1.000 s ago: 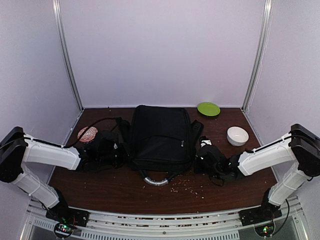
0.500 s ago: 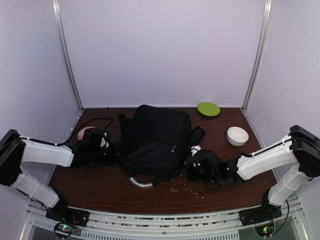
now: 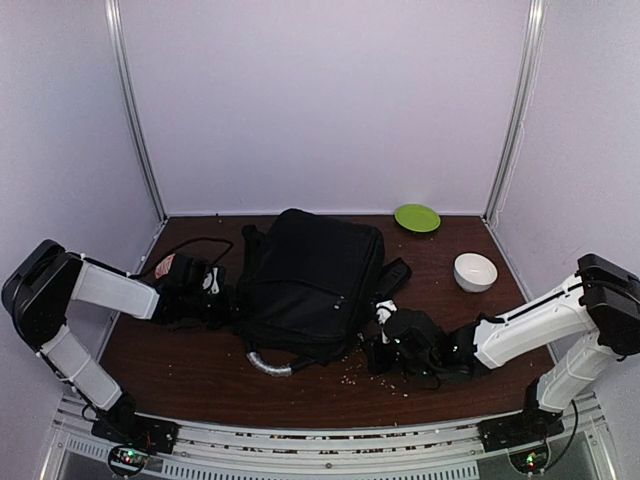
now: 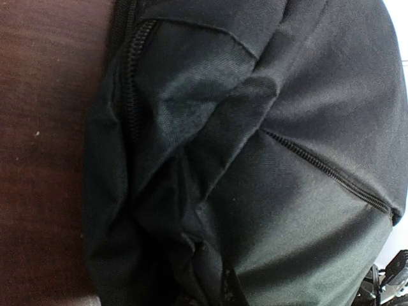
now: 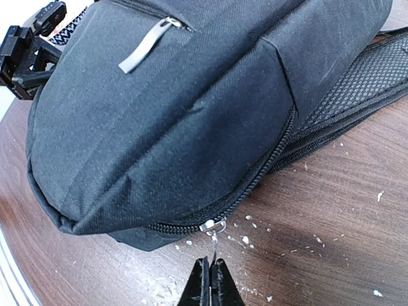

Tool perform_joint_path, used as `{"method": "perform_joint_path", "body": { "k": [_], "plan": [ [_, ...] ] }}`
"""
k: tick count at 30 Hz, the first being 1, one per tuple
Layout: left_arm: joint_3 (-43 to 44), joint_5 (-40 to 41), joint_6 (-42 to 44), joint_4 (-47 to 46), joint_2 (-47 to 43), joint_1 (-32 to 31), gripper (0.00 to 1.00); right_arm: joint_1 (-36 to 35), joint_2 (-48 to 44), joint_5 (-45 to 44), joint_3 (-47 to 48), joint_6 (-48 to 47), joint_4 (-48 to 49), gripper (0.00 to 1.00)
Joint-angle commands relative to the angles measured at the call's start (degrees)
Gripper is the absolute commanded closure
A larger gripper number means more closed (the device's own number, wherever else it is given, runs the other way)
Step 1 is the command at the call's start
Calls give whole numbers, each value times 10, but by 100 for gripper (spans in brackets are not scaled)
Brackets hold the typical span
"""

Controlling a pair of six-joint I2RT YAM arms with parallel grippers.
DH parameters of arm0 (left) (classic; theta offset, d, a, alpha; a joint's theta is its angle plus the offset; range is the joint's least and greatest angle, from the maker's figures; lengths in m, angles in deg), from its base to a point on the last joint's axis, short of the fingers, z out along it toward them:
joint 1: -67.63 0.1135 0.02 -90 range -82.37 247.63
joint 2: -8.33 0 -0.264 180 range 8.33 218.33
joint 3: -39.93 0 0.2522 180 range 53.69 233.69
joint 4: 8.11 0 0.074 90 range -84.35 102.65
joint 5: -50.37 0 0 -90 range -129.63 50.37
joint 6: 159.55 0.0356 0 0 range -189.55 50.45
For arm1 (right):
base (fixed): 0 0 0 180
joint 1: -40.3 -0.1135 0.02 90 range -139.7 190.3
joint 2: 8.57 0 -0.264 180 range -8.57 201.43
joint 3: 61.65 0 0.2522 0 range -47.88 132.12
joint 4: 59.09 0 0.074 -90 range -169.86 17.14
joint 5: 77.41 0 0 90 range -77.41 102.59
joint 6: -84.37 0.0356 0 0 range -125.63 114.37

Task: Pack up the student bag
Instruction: Zip the student bag at the center of the board.

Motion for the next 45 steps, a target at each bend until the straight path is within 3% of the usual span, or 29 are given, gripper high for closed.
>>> {"method": "perform_joint_path", "body": {
  "k": [1,11,45],
  "plan": [
    [24,3,15,12,21,6,100,-2,-18,-18,-11,7,-3,100],
    [12,11,29,30,9,11,100,15,-27,-106,-13,28,-33,100],
    [0,-5,50,24,18,17,100,72,46,-117,63,1,-25,100]
  ]
}}
